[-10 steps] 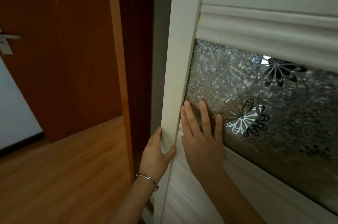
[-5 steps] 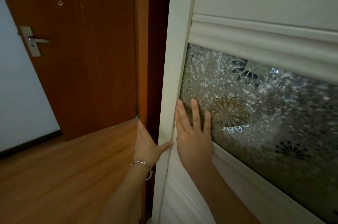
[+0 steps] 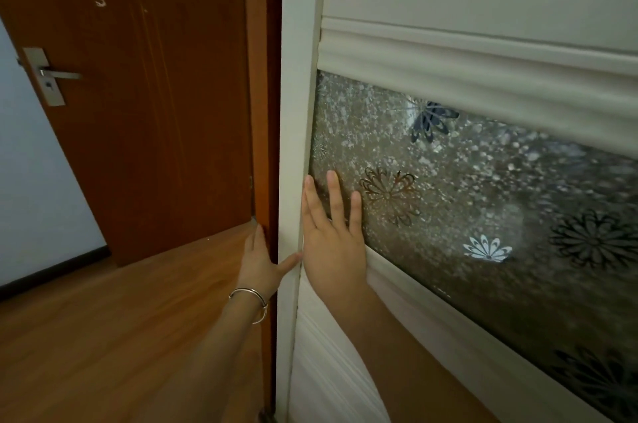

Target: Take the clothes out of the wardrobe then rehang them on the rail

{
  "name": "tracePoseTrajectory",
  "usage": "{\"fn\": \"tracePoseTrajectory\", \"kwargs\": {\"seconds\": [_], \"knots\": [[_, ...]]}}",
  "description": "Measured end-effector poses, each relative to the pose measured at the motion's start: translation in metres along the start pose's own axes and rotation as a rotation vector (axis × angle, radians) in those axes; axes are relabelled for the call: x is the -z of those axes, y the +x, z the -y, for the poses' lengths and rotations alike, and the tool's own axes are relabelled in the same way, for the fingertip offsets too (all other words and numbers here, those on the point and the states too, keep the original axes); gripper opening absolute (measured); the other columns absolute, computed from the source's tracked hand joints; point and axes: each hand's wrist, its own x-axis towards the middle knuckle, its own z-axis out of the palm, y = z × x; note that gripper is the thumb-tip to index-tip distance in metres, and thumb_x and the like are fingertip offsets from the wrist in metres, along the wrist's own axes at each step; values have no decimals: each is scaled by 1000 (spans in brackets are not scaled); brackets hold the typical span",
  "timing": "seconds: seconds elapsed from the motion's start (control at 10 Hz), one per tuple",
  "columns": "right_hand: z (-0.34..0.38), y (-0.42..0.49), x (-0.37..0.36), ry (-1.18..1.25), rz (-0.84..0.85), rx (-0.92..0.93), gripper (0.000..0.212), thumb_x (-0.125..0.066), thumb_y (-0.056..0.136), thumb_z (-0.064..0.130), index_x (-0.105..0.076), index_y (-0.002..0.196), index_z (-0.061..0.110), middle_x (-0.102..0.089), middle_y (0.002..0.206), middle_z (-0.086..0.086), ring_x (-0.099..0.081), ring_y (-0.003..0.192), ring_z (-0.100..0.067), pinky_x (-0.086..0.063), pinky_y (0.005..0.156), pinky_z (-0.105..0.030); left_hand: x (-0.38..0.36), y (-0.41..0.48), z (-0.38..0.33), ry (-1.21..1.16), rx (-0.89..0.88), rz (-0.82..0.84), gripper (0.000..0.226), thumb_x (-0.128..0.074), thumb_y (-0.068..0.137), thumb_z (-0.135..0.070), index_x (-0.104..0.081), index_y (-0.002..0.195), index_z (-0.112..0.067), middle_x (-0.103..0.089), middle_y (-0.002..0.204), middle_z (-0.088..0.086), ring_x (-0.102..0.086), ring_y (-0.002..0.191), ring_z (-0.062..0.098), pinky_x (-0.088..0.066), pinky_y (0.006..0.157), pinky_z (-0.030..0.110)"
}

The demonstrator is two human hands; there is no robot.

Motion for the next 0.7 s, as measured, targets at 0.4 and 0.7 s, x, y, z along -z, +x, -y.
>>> {"fn": "tracePoseTrajectory", "kwargs": {"seconds": [0.4, 0.7], "knots": [[3, 5, -3, -6, 7, 71, 93, -66, 71, 45, -24, 146, 11, -17, 158, -3, 7, 141, -25, 29, 105, -51, 5, 4, -4, 119, 20, 34, 85, -60, 83, -37, -10, 148, -12, -20, 155, 8, -27, 140, 25, -32, 111, 37], [-5, -25, -18, 285, -157, 154, 36, -78, 59, 31, -76, 91, 17, -73, 107, -3, -62, 115, -20, -23, 114, -45, 11, -36, 3, 137, -110, 86, 47, -45, 93, -34, -41, 137, -16, -49, 140, 4, -48, 126, 18, -41, 104, 30]]}}
